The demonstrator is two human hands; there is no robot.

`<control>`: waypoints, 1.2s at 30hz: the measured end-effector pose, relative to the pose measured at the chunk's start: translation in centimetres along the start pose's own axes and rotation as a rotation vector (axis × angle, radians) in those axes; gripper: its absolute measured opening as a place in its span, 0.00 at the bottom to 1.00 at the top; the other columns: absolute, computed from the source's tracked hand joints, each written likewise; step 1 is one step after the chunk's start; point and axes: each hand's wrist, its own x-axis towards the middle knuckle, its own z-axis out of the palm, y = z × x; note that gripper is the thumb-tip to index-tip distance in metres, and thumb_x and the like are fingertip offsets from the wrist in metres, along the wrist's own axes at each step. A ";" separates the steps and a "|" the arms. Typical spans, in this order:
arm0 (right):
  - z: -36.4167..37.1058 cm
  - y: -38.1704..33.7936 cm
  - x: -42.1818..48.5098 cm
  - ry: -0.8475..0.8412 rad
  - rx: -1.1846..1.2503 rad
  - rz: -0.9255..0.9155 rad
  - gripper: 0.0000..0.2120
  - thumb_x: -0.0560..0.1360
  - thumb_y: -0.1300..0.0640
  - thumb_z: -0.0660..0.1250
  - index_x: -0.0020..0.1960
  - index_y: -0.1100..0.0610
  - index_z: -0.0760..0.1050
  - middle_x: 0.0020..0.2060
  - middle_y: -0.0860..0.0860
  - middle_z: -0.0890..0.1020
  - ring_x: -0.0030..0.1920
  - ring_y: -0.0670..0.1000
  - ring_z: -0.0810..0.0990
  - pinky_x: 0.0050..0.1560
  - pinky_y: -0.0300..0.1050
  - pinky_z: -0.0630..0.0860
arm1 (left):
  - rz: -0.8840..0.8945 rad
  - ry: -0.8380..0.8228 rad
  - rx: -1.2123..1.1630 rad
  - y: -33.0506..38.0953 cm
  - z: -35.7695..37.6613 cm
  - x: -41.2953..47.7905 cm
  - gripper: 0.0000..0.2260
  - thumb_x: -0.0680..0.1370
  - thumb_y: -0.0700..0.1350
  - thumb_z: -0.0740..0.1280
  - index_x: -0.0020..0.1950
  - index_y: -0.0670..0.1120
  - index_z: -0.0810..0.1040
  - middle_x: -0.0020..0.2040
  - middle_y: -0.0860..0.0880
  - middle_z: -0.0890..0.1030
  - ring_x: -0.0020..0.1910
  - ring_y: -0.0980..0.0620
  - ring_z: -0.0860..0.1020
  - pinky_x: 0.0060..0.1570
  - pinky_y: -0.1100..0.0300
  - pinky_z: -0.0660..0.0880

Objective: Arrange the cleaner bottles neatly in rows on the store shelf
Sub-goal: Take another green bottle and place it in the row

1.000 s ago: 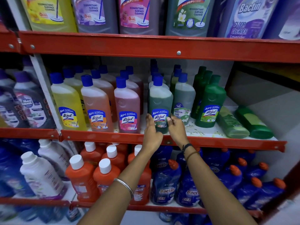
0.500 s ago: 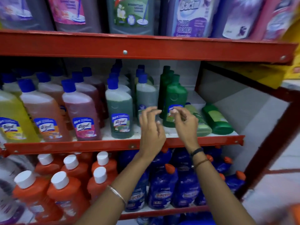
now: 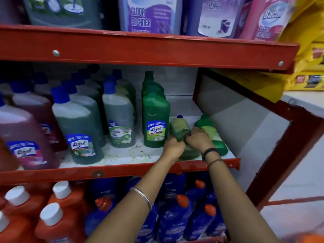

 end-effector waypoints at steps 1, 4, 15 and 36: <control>-0.1 -0.2 0.3 -0.008 -0.002 -0.002 0.16 0.77 0.57 0.60 0.60 0.66 0.69 0.62 0.65 0.75 0.61 0.62 0.75 0.48 0.44 0.67 | -0.019 -0.005 -0.034 0.1 -0.1 0.2 0.17 0.72 0.37 0.60 0.61 0.42 0.72 0.58 0.39 0.78 0.58 0.40 0.76 0.60 0.48 0.75; -0.6 -0.5 0.4 0.001 0.035 0.025 0.16 0.76 0.60 0.61 0.61 0.67 0.69 0.62 0.64 0.75 0.61 0.61 0.75 0.46 0.42 0.67 | -0.038 -0.051 -0.139 0.2 -0.4 -0.1 0.13 0.73 0.36 0.63 0.58 0.43 0.71 0.54 0.41 0.79 0.55 0.43 0.77 0.57 0.52 0.76; -2.3 0.4 -5.6 0.212 0.486 -0.011 0.17 0.68 0.49 0.74 0.46 0.62 0.78 0.45 0.57 0.83 0.44 0.57 0.81 0.42 0.48 0.79 | 0.299 -0.143 -0.259 0.2 -4.5 -5.4 0.31 0.74 0.31 0.64 0.73 0.49 0.58 0.57 0.49 0.72 0.53 0.54 0.75 0.57 0.53 0.75; 7.0 -13.1 -10.1 0.184 0.603 -0.407 0.26 0.68 0.56 0.75 0.61 0.59 0.68 0.56 0.53 0.77 0.53 0.55 0.80 0.51 0.49 0.79 | 0.474 0.303 -0.127 -8.1 -17.5 -8.7 0.34 0.68 0.33 0.66 0.70 0.53 0.58 0.68 0.46 0.69 0.66 0.50 0.70 0.67 0.48 0.69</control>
